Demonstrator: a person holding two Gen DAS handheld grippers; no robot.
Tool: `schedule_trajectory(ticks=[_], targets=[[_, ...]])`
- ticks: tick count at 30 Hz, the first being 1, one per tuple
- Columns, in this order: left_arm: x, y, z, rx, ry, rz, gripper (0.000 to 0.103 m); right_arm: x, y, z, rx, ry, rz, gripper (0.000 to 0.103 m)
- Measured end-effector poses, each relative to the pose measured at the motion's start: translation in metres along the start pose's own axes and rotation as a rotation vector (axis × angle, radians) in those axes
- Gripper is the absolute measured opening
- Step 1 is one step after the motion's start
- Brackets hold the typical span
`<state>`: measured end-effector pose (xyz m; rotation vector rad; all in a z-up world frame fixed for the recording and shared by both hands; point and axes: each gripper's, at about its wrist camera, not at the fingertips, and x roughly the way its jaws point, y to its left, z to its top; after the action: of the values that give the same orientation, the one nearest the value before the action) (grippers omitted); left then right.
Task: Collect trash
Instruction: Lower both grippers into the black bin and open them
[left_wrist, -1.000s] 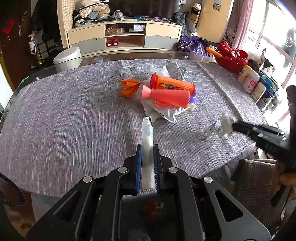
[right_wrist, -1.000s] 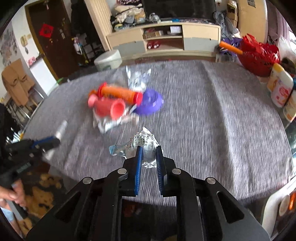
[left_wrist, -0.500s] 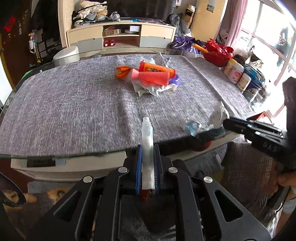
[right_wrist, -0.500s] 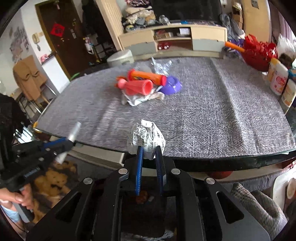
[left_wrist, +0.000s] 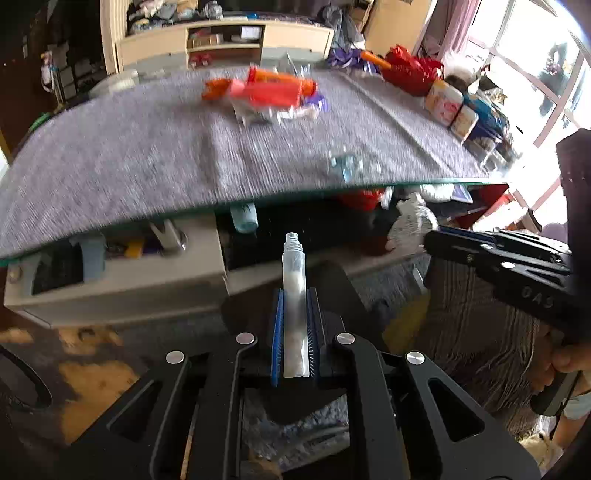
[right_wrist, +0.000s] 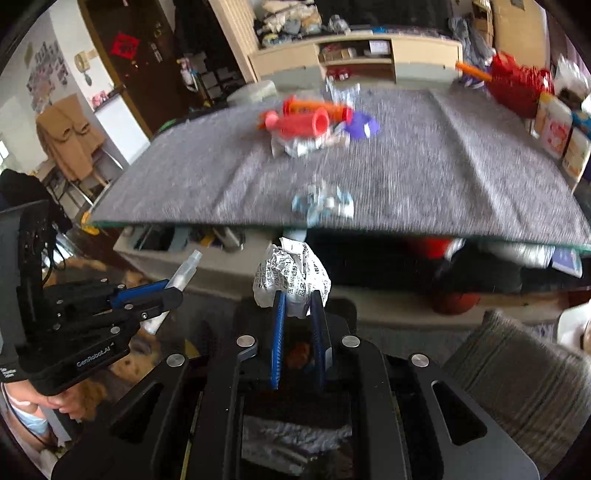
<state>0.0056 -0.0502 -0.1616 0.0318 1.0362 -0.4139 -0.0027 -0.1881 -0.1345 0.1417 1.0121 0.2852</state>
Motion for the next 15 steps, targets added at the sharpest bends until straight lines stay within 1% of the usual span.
schedule_trajectory(ticks=[7, 15], targets=[[0.027, 0.001, -0.027, -0.012, 0.078, -0.019, 0.011, 0.042, -0.010, -0.032, 0.040, 0.109, -0.030, 0.015], [0.056, 0.001, -0.049, -0.021, 0.163, -0.029, 0.011, 0.066, -0.009, -0.047, 0.052, 0.182, -0.028, 0.015]])
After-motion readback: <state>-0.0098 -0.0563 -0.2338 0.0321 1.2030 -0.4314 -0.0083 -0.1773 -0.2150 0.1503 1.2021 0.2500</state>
